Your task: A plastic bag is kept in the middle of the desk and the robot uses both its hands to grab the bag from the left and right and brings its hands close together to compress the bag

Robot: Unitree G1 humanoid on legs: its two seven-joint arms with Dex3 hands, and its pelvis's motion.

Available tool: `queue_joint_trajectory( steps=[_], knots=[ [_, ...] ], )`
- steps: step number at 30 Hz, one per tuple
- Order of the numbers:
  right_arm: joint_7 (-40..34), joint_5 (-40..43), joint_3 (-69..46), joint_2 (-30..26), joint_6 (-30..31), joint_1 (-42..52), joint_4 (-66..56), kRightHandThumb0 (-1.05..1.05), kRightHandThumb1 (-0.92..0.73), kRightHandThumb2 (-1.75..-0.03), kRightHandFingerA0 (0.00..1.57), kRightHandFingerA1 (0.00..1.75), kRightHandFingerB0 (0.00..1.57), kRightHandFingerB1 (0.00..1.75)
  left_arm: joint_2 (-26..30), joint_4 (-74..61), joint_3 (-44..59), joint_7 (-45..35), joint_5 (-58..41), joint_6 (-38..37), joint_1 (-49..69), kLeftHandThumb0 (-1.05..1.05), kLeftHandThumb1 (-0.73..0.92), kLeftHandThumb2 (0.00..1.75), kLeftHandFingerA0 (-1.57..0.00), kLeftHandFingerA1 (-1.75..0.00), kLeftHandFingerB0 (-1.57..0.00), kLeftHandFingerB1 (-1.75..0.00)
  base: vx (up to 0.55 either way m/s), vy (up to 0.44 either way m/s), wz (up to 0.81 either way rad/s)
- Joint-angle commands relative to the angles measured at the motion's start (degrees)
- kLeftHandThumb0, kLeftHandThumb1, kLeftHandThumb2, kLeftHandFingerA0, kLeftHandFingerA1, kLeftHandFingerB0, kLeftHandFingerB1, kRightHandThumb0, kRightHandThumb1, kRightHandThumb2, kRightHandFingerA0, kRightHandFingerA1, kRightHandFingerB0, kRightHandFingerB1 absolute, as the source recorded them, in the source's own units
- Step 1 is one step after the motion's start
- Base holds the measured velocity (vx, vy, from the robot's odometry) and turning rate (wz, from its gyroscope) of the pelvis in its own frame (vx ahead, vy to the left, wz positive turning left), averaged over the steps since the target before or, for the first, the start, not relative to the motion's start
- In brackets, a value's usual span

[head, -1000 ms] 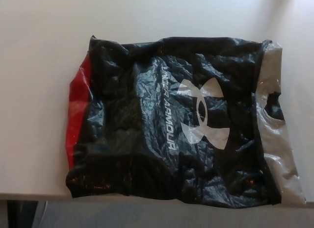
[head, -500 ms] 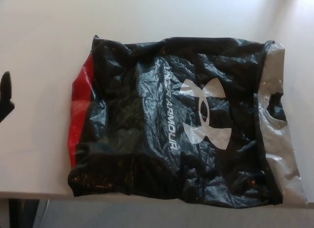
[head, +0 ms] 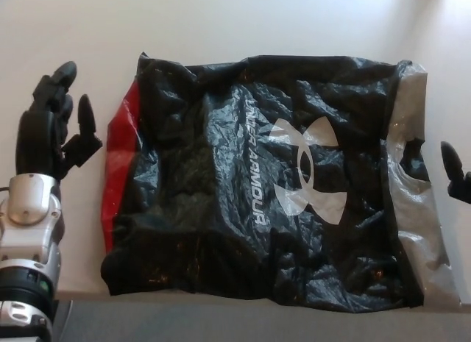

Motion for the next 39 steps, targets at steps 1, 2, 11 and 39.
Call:
queue_joint_trajectory(
  steps=[1, 2, 11, 39],
  knots=[
    [0.03, 0.67, -0.39, 1.43, 1.05, -0.91, 1.9, -0.96, -0.65, -0.98, 0.0, 0.1, 0.0, 0.0, -2.35, 4.33, -0.12, -0.16, -0.14, 2.62, -2.82, -0.81, 0.78, 1.16, 0.0, -0.17, -0.11, -0.23, 0.0, 0.0, 0.0],
    [0.23, 0.78, -0.46, 1.56, 1.08, -0.89, 2.15, -0.96, -0.65, -0.98, 0.0, 0.1, 0.0, 0.0, -2.82, 4.99, -0.01, -0.21, -0.33, 3.42, -3.27, -0.87, 0.77, 0.9, -0.01, -0.14, -0.06, -0.21, 0.0, 0.0, 0.0],
    [0.42, 1.35, -1.14, 2.33, 1.85, -1.57, 5.24, -0.95, -0.64, -0.98, 0.0, 0.08, 0.0, 0.0, -4.31, 8.24, -0.97, 1.0, 1.27, 1.09, -3.29, -0.84, 0.79, 1.16, 0.0, -0.16, -0.14, -0.23, 0.0, 0.0, 0.0],
    [3.44, 1.77, 1.7, 10.93, 4.97, -9.85, 12.9, -0.91, -0.89, -1.21, 0.0, 0.11, 0.0, 0.09, -16.79, 8.2, 1.89, 7.64, -0.87, -1.74, -2.34, -0.74, 0.79, 1.15, 0.0, -0.26, -0.08, -0.26, 0.0, 0.0, 0.0]
  ],
)
